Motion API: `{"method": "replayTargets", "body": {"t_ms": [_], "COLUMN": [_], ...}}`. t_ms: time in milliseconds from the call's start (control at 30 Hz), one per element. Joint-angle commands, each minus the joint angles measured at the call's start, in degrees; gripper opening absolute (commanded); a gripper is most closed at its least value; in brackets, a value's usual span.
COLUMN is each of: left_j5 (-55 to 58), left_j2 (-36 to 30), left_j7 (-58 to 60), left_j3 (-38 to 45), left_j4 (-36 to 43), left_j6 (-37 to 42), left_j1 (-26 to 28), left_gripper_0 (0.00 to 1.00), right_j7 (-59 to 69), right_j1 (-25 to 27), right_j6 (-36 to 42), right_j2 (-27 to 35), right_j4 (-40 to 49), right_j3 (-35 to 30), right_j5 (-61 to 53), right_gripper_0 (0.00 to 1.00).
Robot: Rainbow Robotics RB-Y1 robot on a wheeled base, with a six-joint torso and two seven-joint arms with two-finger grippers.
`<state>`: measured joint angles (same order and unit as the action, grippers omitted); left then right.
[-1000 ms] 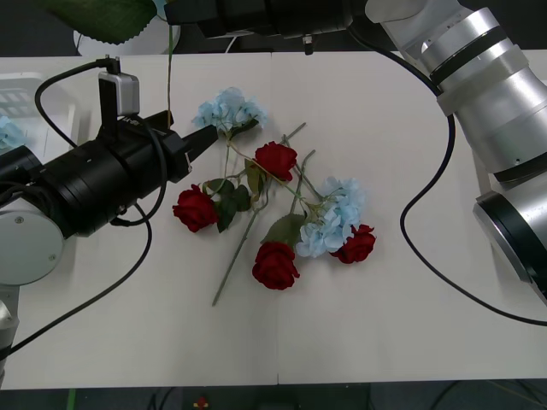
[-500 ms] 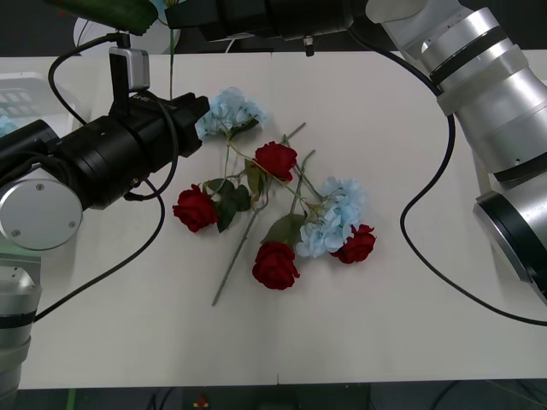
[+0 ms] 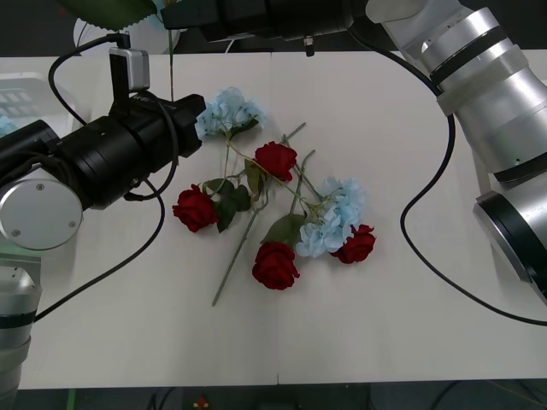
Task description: Put the red flowers into the right box and the blue flowers into the left box
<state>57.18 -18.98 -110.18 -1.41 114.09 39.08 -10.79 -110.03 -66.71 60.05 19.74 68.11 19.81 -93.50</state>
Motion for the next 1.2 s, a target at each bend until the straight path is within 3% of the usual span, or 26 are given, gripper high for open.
{"method": "replayTargets", "body": {"t_ms": [33,100,233,467,733,900,1200], "left_j5": [1.6,2.8,3.3,5.1,-7.4,-21.2,-40.0], "left_j2": [0.4,0.0,-1.8,-4.6,-6.3,-6.3,-10.9], "left_j7": [-1.4,-1.6,-1.5,-0.5,0.9,2.1,3.2], "left_j3": [2.4,2.9,5.4,15.8,27.4,30.8,36.0], "left_j4": [0.6,0.6,0.5,0.2,-5.5,-10.2,-20.2], "left_j6": [-0.4,-0.4,1.8,15.2,29.6,35.5,43.5], "left_j1": [0.4,1.0,1.9,1.3,-6.0,-11.6,-18.9], "left_gripper_0": [0.0,0.0,0.0,0.0,0.0,0.0,0.0], "right_j7": [-0.4,-0.2,0.0,0.2,9.7,23.5,68.9], "right_j1": [-3.1,-3.1,-3.1,-3.1,-3.1,-3.0,0.6], "right_j6": [0.2,0.2,0.2,0.5,7.2,11.9,14.4], "right_j2": [-0.1,0.1,0.7,2.0,5.2,7.6,11.9], "right_j4": [2.4,2.3,2.3,2.4,2.4,2.4,6.1], "right_j3": [0.2,0.2,0.1,0.2,0.2,0.4,1.3], "right_j5": [0.9,0.9,0.9,0.9,3.5,6.2,11.2], "right_gripper_0": [0.94,1.0,1.0,1.0,1.0,1.0,1.0]}}
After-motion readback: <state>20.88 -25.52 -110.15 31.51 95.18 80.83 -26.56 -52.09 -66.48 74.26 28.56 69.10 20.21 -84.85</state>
